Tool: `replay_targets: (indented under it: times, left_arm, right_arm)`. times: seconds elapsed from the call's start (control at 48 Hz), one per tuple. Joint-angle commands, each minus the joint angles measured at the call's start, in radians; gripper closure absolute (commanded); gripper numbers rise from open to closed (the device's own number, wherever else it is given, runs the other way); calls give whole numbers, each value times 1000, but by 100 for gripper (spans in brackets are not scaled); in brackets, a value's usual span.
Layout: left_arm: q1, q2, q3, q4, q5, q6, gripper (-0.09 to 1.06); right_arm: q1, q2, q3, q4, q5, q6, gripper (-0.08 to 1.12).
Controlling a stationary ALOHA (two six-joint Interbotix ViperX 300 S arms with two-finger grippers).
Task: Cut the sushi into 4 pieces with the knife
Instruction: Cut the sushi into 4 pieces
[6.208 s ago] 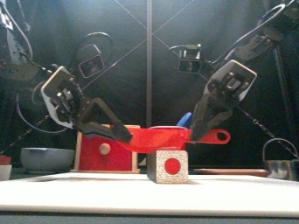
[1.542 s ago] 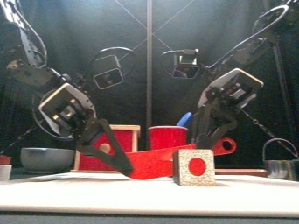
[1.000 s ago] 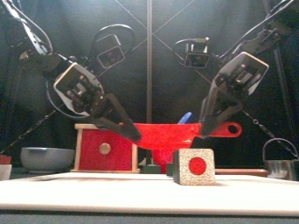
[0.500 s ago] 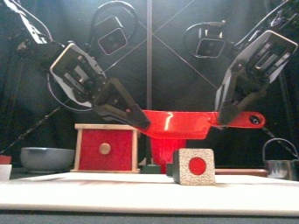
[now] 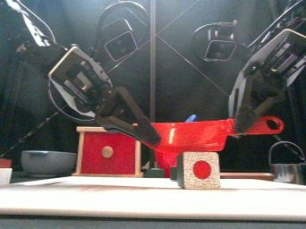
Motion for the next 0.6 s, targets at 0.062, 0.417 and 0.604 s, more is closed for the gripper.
replay_targets:
  times: [0.062,0.417,0.604]
  left_arm:
    - [-32,3,-17,-18,-6,6,84]
    - [-38,25,-20,-28,-6,3,84]
    - [-40,32,-18,-51,-6,3,84]
  right_arm:
    - [-6,12,-8,0,-15,-2,99]
    - [0,54,-15,5,-17,-2,99]
    - [3,63,-15,11,-23,0,99]
